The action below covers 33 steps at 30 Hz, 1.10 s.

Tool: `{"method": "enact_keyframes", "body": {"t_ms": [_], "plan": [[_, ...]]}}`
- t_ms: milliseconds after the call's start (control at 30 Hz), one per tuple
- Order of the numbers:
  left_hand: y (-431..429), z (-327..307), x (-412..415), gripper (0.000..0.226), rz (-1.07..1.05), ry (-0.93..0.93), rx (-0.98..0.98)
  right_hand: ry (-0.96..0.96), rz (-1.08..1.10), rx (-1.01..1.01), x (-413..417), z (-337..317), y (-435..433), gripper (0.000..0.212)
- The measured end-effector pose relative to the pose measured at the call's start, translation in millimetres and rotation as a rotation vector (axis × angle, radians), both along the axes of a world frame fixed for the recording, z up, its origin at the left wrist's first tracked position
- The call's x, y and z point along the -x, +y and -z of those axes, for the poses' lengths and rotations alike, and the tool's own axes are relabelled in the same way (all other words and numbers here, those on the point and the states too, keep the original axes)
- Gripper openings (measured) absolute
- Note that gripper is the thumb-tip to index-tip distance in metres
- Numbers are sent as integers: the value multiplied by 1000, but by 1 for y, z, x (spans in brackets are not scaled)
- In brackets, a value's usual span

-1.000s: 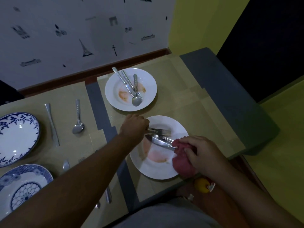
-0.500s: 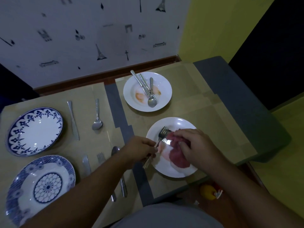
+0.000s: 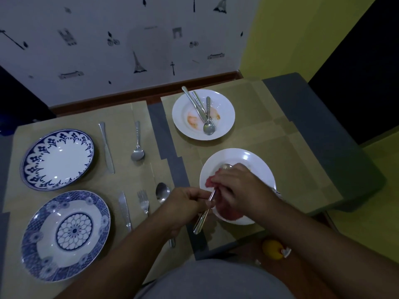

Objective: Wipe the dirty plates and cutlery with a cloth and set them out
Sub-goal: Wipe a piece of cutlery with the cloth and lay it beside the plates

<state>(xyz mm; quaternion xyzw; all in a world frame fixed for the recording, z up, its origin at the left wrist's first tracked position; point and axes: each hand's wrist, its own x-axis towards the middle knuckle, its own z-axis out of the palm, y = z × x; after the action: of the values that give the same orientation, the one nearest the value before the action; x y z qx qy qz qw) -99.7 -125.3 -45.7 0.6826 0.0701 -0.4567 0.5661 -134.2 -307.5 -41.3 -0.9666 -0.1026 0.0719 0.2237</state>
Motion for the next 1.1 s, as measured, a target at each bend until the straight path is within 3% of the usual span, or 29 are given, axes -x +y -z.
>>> {"method": "enact_keyframes", "body": {"t_ms": [67,367,600,900,1100], "plan": [[4,1,2,19,11,-9,16,-42,60,-5,-10,3,-10,41],[6,4,0,18,-79,53,44,-120,333,-7,-26,0,-37,32],[-6,11,5,16,-182,2,-38,-121,216,-140,-15,-10,-18,30],[-8,11,6,23,-180,28,-45,-41,239,-107,-6,-6,-7,32],[-11,11,9,13,-242,8,-21,7,-81,-11,4,-2,6,32]]}}
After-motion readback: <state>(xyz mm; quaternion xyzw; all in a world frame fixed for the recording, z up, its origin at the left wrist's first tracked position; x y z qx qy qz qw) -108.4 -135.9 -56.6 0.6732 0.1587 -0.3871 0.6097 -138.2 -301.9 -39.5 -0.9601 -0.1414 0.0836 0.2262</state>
